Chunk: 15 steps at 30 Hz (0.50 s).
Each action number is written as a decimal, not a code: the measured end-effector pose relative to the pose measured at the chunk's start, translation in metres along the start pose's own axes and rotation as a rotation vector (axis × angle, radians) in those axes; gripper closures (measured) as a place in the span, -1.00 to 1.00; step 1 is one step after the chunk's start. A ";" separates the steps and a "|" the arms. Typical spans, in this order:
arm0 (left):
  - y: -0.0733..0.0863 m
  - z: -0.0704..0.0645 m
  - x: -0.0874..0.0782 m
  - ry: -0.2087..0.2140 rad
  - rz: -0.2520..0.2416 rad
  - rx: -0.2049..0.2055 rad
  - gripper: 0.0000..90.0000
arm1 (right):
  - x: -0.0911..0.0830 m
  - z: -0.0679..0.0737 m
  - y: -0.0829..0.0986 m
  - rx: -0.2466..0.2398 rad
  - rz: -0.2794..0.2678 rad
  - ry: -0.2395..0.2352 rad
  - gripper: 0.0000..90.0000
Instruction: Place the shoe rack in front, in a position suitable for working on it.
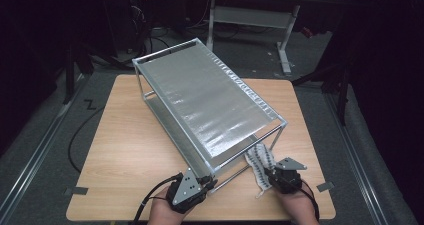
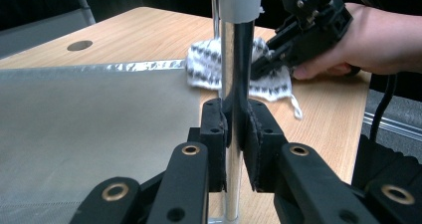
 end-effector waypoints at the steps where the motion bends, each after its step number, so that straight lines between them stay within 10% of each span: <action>1: 0.000 0.000 0.000 -0.001 0.000 0.000 0.77 | 0.000 -0.004 0.001 0.017 0.002 0.008 0.62; 15: 0.000 0.000 0.001 0.005 0.001 0.002 0.77 | -0.001 0.016 -0.004 -0.036 -0.002 -0.035 0.62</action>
Point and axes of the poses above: each handheld gripper's, and its own axes: x roughly forward along the jaws, y roughly out of its underside, z roughly to its left, the point moved 10 cm from there along x, roughly forward along the jaws, and after that the axes turned 9 degrees about -x, right-handed, at the moved point
